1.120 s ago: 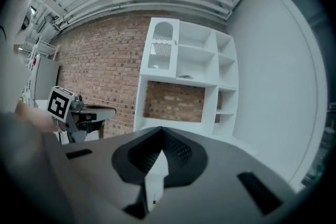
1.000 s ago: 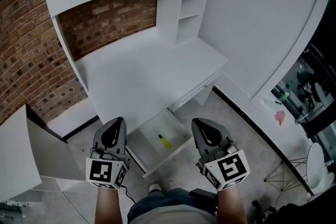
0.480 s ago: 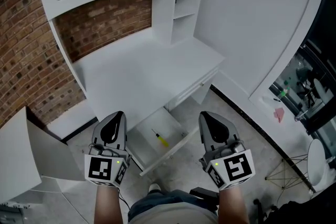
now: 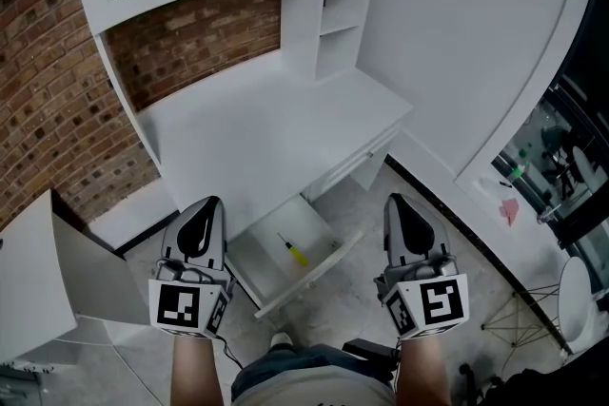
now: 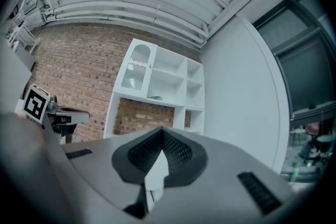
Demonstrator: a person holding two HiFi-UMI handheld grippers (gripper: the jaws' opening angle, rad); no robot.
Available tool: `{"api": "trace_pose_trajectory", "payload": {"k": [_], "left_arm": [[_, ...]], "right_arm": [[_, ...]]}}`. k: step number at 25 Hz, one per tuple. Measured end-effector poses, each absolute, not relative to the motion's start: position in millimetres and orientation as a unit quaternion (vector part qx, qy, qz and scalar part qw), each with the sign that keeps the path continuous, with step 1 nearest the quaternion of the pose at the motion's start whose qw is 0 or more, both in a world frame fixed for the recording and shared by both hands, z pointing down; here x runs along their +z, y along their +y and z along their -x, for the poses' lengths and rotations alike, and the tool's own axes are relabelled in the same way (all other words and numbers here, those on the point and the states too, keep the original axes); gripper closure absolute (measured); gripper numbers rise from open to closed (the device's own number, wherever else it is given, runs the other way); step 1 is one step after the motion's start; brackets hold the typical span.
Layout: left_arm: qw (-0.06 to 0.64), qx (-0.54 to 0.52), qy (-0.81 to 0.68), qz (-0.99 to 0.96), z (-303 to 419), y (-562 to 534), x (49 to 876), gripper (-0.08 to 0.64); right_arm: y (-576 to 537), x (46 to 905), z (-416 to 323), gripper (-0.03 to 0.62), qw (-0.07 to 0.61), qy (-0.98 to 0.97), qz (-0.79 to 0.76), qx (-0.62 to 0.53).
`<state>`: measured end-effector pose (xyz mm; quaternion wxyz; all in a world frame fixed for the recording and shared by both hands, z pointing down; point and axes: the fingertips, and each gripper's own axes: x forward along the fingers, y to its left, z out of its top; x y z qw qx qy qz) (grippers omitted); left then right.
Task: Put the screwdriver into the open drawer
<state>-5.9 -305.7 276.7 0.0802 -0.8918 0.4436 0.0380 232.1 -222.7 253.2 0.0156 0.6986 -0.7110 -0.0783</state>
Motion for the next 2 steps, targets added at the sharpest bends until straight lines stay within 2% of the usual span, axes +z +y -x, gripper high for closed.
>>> {"api": "trace_pose_trajectory", "payload": {"k": [2], "left_arm": [[0.08, 0.038, 0.446, 0.89, 8.4, -306.3, 276.5, 0.546]], "right_arm": [[-222.4, 253.2, -233.3, 0.583, 0.016, -0.708, -0.701, -0.079]]}}
